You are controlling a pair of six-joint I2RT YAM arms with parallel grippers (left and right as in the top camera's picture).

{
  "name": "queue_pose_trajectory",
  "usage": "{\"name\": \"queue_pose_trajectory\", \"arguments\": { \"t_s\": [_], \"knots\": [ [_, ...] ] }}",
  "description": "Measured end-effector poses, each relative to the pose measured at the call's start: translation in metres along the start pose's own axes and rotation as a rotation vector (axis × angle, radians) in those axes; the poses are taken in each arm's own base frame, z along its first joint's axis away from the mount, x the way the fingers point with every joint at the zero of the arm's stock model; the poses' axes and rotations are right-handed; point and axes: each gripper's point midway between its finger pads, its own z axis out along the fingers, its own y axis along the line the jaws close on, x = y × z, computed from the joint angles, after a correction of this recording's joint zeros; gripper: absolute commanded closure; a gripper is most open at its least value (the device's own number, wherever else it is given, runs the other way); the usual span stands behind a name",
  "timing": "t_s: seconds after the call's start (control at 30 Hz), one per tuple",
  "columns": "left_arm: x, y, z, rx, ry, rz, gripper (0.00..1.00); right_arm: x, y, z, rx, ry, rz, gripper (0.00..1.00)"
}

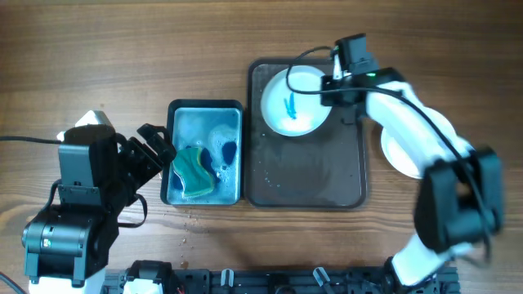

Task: Clean dirty plates on tray and stack at the side
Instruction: 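Move the right gripper back to the blue-marked plate on the tray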

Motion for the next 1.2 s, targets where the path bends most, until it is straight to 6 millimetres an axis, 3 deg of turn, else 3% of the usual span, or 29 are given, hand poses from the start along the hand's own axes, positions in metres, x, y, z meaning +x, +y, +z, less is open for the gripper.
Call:
{"name": "queue_pose_trajectory", "arguments": {
  "t_s": [0.17,0.27,0.43,0.63,0.77,1.0,1.07,1.2],
  "knots": [
    [0.000,0.000,0.000,0.000,0.000,0.000,0.00,0.007,-0.007,-0.081,-0.003,-0.029,0.094,0.96],
    [0.000,0.000,0.000,0.000,0.000,0.000,0.00,0.026,-0.013,-0.098,0.019,0.023,0.131,0.96],
    [0.000,0.000,0.000,0.000,0.000,0.000,0.00,0.065,-0.023,-0.080,0.064,0.134,0.213,0.96],
    [0.000,0.000,0.000,-0.001,0.001,0.000,0.00,0.116,-0.032,-0.023,0.056,0.163,0.329,0.96],
    [0.000,0.000,0.000,0.001,0.000,0.000,0.00,0.146,-0.037,-0.008,0.065,0.208,0.348,0.72],
    [0.000,-0.006,0.000,0.030,0.007,-0.001,0.00,0.152,-0.038,-0.016,0.054,0.237,0.192,0.68],
    [0.001,-0.007,0.000,0.034,0.013,0.000,0.00,0.150,-0.038,-0.027,0.043,0.221,0.152,0.67],
    [0.007,-0.006,0.001,0.035,0.043,0.000,0.12,0.132,-0.031,-0.061,-0.009,0.110,0.095,0.64]
  ]
}}
